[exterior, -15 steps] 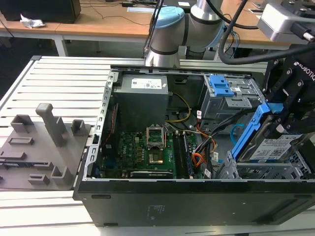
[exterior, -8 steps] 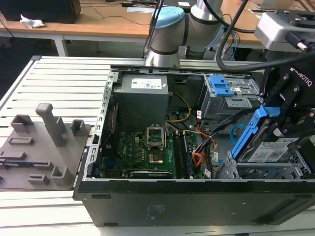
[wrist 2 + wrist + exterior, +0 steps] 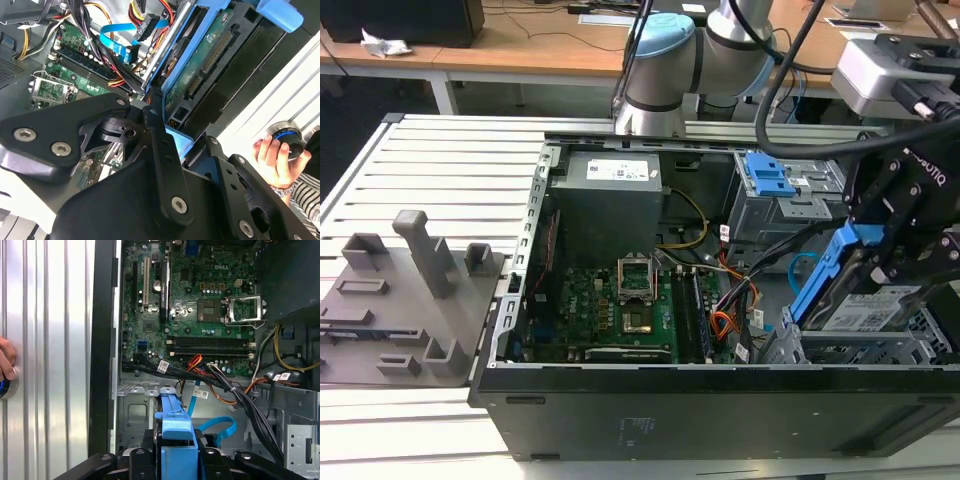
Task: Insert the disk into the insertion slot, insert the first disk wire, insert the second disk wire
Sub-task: 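Insert the disk into the insertion slot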
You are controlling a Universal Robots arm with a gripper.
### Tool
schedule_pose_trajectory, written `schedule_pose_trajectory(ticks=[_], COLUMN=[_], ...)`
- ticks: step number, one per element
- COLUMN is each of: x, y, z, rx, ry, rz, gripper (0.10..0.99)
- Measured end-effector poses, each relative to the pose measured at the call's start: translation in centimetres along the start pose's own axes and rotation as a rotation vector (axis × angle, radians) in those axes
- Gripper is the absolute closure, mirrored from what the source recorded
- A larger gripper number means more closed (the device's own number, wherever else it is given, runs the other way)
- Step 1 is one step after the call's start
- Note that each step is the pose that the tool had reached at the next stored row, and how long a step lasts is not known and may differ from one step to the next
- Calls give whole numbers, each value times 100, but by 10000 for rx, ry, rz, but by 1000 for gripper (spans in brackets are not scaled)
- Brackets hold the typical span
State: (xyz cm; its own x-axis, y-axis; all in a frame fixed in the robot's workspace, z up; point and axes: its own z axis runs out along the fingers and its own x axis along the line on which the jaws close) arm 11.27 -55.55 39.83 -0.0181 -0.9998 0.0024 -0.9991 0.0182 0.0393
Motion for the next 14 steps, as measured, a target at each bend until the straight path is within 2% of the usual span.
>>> schedule_pose_trajectory(ticks=[5,9,10,14], x=[0,0,0,0], y=[-2,-2,-2,-3], z=[56,60,63,65], rx=[0,1,0,0], ry=[1,2,-1,2], rz=[0,0,0,0], gripper=[718,706,643,663])
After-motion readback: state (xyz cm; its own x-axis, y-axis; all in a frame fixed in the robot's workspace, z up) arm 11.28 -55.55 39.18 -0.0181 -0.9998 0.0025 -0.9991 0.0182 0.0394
